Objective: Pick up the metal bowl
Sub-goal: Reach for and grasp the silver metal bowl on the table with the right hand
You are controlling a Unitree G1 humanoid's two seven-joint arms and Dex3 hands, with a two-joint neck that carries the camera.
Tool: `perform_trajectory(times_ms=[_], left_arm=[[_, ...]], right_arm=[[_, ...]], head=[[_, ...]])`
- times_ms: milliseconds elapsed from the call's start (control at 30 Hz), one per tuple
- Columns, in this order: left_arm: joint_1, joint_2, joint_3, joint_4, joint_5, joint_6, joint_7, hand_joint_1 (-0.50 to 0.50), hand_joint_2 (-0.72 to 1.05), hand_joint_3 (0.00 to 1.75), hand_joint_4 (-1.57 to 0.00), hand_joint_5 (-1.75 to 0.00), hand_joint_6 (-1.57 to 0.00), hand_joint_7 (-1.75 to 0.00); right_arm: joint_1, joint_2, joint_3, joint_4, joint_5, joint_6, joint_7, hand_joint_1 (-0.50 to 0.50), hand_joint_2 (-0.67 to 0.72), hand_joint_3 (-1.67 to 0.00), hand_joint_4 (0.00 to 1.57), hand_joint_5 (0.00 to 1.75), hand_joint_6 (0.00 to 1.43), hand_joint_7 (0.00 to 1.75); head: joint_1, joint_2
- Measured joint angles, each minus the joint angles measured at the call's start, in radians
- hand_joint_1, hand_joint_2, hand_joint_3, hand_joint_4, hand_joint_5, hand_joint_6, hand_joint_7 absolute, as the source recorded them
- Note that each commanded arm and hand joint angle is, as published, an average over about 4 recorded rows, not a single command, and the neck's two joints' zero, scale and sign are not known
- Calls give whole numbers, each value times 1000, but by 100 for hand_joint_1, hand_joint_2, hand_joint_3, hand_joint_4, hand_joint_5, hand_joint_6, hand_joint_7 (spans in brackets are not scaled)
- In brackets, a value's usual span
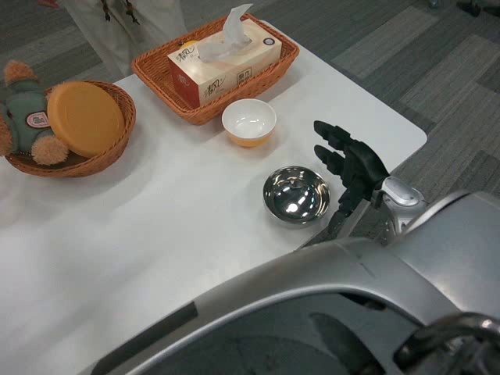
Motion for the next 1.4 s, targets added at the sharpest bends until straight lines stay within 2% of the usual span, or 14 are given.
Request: perform_trajectory(times_ms=[233,467,800,1000,1100,1400], left_arm=[[1,0,-7,-2,0,0,0,-50,-72,9,0,0,0,0],[2,0,-14,-3,1,0,0,-50,-72,9,0,0,0,0],[6,0,-16,-4,1,0,0,-50,-72,9,0,0,0,0],[7,0,-19,-5,1,0,0,-50,-72,9,0,0,0,0],[7,0,-19,-5,1,0,0,-50,-72,9,0,0,0,0],[7,0,-19,-5,0,0,0,-50,-72,9,0,0,0,0]], right_arm=[[-2,1,8,-6,-121,-90,-37,-42,41,-8,0,19,0,14],[-20,1,9,6,-148,-144,-55,-42,41,-8,0,19,0,14],[-28,3,18,67,-173,-156,-57,-42,41,-8,0,19,0,14],[-53,21,52,127,-185,-164,-59,-42,38,-8,0,19,0,14],[-67,22,66,146,-186,-171,-60,-42,41,-8,0,19,0,14],[-100,27,105,196,-196,-190,-62,-42,34,-8,0,19,0,14]], head=[[-5,-6],[-3,-13],[-3,-23],[-1,-27],[0,-28],[8,-31]])
